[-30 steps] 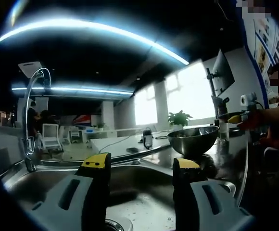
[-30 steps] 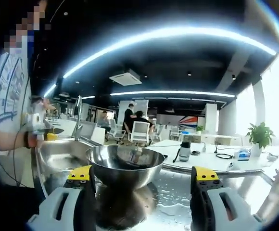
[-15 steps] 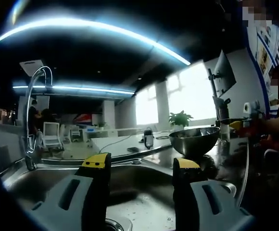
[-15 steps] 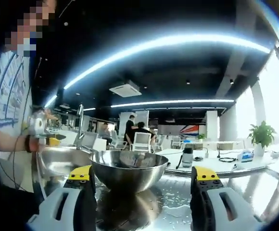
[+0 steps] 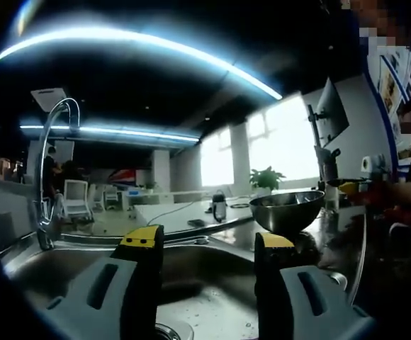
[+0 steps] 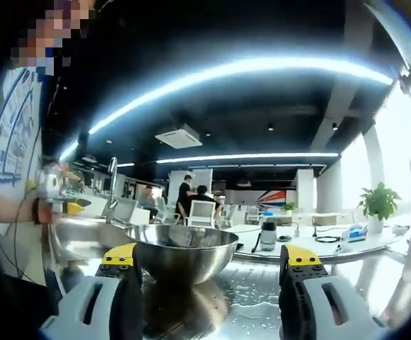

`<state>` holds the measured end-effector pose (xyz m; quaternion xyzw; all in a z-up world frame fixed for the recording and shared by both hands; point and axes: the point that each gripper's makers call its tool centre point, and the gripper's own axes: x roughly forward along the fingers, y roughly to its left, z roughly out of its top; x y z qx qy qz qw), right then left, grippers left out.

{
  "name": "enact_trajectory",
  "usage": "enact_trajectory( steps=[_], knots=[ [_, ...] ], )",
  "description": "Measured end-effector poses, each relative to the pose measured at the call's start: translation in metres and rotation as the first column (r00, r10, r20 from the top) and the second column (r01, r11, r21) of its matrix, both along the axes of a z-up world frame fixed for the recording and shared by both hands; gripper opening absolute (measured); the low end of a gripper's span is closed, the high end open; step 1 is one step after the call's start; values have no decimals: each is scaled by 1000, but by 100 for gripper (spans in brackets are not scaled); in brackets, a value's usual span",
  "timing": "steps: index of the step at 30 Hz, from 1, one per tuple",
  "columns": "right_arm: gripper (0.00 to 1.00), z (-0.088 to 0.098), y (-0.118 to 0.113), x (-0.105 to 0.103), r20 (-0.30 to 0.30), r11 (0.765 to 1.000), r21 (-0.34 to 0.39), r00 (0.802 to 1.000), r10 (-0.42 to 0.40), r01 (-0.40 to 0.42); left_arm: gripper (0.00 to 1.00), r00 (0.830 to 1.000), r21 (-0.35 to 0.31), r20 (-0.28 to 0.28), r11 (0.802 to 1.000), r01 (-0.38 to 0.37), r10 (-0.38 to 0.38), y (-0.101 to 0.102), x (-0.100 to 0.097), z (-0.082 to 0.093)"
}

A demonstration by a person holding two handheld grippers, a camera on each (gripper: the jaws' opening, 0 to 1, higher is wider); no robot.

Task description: Pick up bowl with dirty water move over sink pour dirty water into sink return bowl to place

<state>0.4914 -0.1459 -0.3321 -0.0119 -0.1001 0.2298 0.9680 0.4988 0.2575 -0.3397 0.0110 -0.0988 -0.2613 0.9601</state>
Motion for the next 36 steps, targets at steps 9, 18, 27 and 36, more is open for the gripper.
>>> enact_trajectory(
  steps=[9, 18, 27, 36],
  knots=[
    [71, -8, 11, 1, -10, 997, -71, 1000, -3, 3, 49, 1000, -4, -1, 1000, 2, -2, 1, 0, 0],
    [70, -5, 4, -1, -15, 1000, -9, 1000, 10, -10, 49, 1000, -5, -1, 1000, 2, -2, 1, -1, -1],
    [70, -10, 12, -3, -35, 998, -27, 998, 54, -55, 49, 1000, -10, 1, 1000, 3, -3, 1, -1, 0],
    [70, -9, 11, -3, -35, 998, -17, 998, 59, -59, 49, 1000, -6, -1, 1000, 3, -3, 1, -1, -1]
  ],
)
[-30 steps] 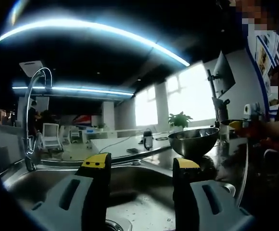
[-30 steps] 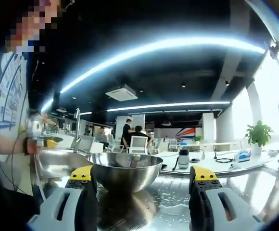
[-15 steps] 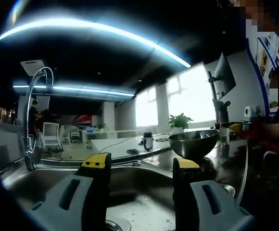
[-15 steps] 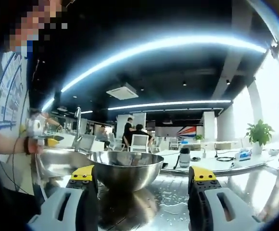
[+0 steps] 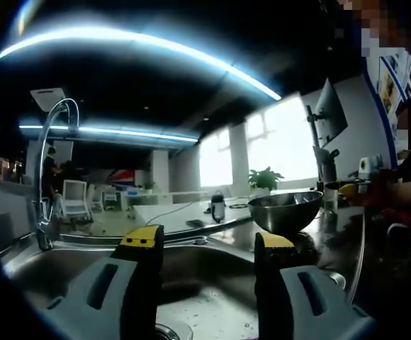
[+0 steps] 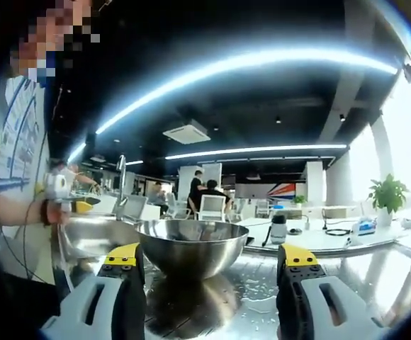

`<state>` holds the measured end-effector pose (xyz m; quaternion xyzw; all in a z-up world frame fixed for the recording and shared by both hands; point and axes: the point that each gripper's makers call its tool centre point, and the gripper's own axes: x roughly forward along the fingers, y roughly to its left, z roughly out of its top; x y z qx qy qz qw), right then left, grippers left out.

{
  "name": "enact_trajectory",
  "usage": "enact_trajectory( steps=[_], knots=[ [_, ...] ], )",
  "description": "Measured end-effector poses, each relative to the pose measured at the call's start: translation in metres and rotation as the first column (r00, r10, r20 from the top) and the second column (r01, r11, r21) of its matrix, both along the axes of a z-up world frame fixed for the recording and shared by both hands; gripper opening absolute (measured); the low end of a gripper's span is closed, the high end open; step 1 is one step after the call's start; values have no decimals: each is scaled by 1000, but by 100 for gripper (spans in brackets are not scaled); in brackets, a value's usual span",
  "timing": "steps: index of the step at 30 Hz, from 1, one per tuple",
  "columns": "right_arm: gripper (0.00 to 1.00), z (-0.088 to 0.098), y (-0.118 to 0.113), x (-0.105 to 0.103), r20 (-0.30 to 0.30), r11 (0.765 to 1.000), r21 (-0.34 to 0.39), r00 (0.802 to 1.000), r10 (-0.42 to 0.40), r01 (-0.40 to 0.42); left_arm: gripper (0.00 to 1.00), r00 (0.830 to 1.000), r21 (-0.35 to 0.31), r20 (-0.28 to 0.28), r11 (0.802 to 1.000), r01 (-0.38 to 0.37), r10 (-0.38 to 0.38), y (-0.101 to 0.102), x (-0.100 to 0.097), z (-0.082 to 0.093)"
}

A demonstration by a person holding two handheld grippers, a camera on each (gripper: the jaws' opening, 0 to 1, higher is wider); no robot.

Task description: Pick up bowl with dirty water move over sink pour dirty water into sink return bowl to place

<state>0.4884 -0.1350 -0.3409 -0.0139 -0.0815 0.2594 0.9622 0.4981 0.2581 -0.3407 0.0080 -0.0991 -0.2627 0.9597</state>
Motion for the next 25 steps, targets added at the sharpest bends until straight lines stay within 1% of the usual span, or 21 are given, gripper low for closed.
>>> enact_trajectory(
  steps=[8, 15, 22, 25],
  knots=[
    [70, 0, 0, 0, 1, 1000, -5, 1000, -2, 2, 49, 1000, 0, 1, 1000, -2, 2, 0, 0, 0],
    [69, 3, -4, 0, 11, 1000, 21, 1000, -13, 13, 49, 1000, 4, -2, 1000, -1, 1, 0, 0, 0],
    [69, 1, -3, 0, 11, 1000, 2, 1000, -16, 16, 49, 1000, 3, -1, 1000, -1, 1, 0, 0, 0],
    [68, 3, -5, 0, 12, 1000, 18, 1000, -17, 17, 49, 1000, 1, -1, 1000, -1, 1, 0, 0, 0]
  ],
)
